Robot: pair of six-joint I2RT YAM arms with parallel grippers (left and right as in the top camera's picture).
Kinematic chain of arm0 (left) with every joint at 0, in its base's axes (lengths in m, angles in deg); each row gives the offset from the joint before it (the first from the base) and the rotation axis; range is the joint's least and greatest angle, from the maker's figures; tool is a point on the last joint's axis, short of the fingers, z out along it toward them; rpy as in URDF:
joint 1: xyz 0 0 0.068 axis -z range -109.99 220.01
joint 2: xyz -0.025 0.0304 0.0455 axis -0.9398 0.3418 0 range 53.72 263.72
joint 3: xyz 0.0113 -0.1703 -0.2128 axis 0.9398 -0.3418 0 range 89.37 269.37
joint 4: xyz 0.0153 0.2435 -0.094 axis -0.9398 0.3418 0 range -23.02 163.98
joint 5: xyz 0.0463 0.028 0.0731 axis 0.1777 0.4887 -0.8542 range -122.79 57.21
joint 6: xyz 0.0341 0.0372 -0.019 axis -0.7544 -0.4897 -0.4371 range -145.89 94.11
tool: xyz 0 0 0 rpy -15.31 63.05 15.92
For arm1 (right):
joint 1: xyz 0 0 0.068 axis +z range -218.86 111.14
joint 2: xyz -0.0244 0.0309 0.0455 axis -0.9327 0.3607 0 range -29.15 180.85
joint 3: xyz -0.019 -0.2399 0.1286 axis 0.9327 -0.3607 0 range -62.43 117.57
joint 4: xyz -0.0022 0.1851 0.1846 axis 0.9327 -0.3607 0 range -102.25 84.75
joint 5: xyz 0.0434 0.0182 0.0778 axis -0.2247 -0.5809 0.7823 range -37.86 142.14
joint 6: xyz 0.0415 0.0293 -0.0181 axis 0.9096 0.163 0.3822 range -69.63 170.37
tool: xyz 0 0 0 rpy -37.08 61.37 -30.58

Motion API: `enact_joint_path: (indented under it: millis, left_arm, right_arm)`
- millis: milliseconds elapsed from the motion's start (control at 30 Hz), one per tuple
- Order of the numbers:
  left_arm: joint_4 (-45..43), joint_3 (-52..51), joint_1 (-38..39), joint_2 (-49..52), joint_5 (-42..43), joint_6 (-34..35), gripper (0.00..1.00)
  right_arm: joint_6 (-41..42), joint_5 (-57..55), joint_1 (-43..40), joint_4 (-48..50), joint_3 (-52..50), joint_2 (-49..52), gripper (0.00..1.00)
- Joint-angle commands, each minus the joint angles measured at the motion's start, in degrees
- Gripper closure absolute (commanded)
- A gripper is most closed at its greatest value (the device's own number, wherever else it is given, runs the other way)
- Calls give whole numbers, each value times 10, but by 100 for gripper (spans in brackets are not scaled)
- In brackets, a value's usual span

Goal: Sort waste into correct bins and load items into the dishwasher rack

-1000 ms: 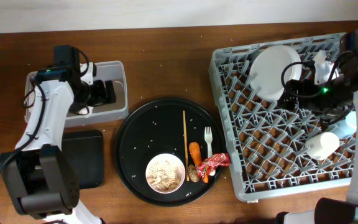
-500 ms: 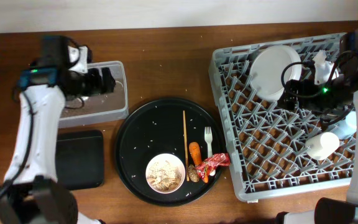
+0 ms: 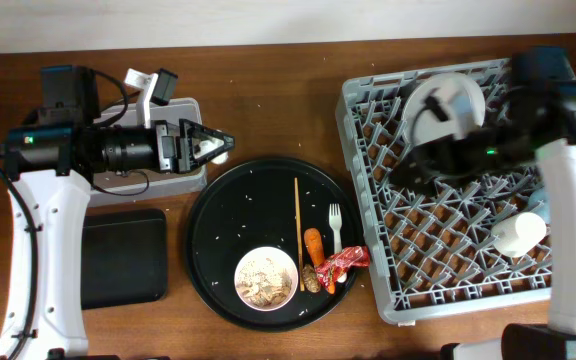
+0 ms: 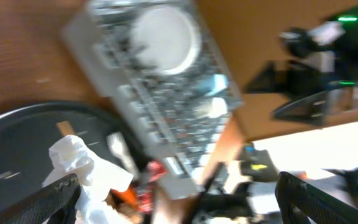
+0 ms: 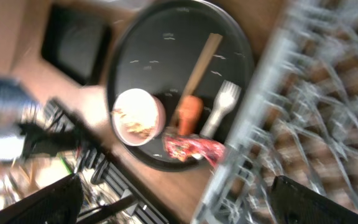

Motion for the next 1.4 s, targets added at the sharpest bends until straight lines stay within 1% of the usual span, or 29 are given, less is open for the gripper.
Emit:
enact_joint_path:
  millis: [0,67,167,233,400,500,533,600,633,667,700,767,900,967,1033,1100,1167,1300,1367]
  left_arm:
    - [2,5,17,-3,145,-12,1]
    - [2,5,42,-3,146,-12,1]
    - [3,5,68,-3,146,-12,1]
    - [2,5,91,-3,146,-12,1]
    - [2,5,133,-3,144,-12,1]
    - [2,5,148,-3,144,-12,1]
    - [2,5,153,-3,144,-12,1]
    - [-2,5,159,-3,131,-12,0]
    - [-2,5,160,-3,115,-12,1]
    - [-2,5,160,-3,101,-12,1]
    - [-2,5,160,-3,98,-12,1]
    - [-5,5,160,-3,98,-12,1]
    - [-16,5,160,-3,87,-12,1]
    - [-17,5,160,-3,51,-12,1]
    - [-17,5,159,-3,-11,-12,1]
    - [-17,5,159,-3,-72,-12,1]
    - [-17,5,159,-3,-110,-12,1]
    - [-30,5,159,-3,-121,-12,1]
    - [-34,5,159,-3,-145,-12,1]
  right_arm:
    - [-62,52,76,20,3,16,1]
    - [-60,52,130,46,3,23,0]
    - [-58,52,173,75,3,30,3]
    - [-54,52,206,107,3,36,9]
    - [0,52,242,170,3,45,16]
    - [5,54,252,189,3,45,22]
    - [5,57,256,194,3,45,27]
    - [5,64,261,198,3,45,44]
    - [5,70,263,199,3,45,50]
    - [5,79,263,200,3,45,67]
    - [5,85,263,200,3,45,79]
    - [5,90,263,201,3,45,96]
    - [5,99,263,199,3,45,96]
    - [5,98,263,196,3,45,96]
    - [5,78,262,186,3,45,96]
    - [26,32,257,174,3,45,96]
    - [46,-12,253,163,3,45,96]
    - [46,-33,251,144,3,45,96]
    - [46,-40,251,143,3,45,96]
